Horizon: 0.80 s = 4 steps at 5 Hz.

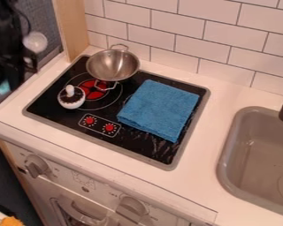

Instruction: Put the blue spoon on the cloth

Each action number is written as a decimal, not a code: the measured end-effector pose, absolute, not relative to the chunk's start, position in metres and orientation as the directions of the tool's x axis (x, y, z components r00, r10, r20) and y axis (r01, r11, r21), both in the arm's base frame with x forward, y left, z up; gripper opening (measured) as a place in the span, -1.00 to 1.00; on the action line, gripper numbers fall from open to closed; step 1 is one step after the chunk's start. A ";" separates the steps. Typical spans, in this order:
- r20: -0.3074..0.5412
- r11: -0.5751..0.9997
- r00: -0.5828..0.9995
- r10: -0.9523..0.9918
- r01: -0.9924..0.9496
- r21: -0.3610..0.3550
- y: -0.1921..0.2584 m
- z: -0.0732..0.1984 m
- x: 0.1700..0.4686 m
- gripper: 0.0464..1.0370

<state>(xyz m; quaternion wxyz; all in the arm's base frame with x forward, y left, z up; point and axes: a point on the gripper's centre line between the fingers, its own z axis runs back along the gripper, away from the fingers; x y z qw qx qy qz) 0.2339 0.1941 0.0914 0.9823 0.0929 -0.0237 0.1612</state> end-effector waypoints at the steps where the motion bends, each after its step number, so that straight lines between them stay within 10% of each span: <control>1: 0.146 0.936 0.936 0.322 -0.337 0.100 0.161 0.119 0.248 -0.43; 2: 0.113 0.963 0.956 0.271 -0.268 -0.043 0.113 0.114 0.281 -0.43; 4: 0.072 0.983 0.981 0.179 -0.176 -0.046 0.013 0.093 0.302 -0.43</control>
